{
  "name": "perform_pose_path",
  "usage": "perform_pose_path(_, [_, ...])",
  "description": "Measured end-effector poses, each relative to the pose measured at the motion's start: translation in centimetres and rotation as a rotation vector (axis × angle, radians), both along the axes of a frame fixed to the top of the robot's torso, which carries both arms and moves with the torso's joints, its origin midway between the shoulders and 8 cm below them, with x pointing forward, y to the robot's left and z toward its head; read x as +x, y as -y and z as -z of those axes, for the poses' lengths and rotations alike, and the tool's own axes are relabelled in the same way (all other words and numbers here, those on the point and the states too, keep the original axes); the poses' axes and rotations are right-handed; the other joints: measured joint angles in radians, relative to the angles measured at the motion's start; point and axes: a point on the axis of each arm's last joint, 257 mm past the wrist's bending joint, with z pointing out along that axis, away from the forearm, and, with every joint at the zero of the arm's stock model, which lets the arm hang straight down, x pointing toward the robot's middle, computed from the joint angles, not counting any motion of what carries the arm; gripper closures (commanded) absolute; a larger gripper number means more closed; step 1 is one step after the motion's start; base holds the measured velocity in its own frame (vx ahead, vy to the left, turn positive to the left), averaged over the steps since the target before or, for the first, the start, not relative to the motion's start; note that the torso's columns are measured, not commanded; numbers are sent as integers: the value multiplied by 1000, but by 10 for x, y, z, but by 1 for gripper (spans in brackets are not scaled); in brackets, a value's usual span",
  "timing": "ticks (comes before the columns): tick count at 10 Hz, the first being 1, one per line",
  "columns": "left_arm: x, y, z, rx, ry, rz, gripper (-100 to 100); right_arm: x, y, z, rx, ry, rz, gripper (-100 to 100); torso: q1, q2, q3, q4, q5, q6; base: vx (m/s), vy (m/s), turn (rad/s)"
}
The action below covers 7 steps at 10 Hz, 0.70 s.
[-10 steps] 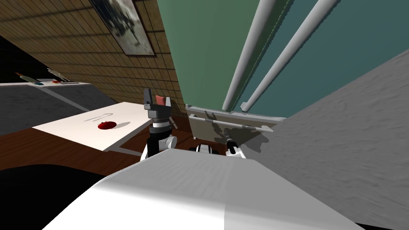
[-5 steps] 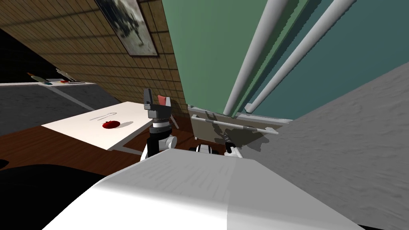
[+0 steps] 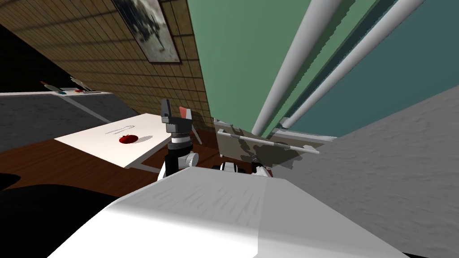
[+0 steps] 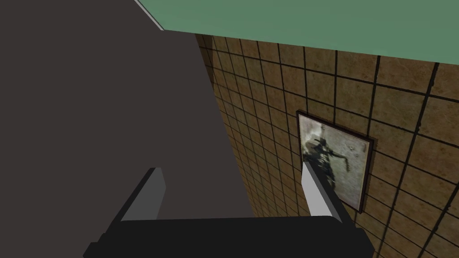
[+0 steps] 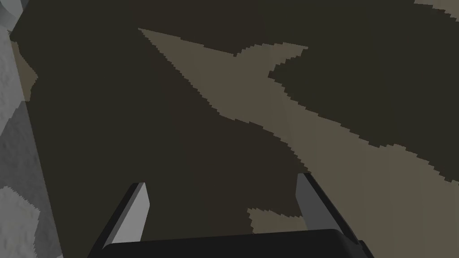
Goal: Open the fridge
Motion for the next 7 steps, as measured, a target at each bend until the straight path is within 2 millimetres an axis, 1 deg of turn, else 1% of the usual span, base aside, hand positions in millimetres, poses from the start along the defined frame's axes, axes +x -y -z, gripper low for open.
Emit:
perform_pose_path(1, [0,0,0,0,0,0,0,-8,3,8,-36,-31,1,-100,2,0,0,0,0,-1,17,59,41])
perform_pose_path(2, [0,0,0,0,0,0,0,-12,7,14,-75,-59,5,-100,2,-1,0,0,0,0,15,28,-14])
perform_pose_path(3, [0,0,0,0,0,0,0,-15,14,16,-102,-79,19,-100,0,-1,0,0,0,0,25,49,89])
perform_pose_path(5, [0,0,0,0,0,0,0,-32,24,29,-177,-140,31,-100,2,-1,-1,0,1,0,25,49,21])
perform_pose_path(7, [0,0,0,0,0,0,0,-40,35,34,-251,-181,39,-100,2,-1,-1,0,0,-1,37,60,73])
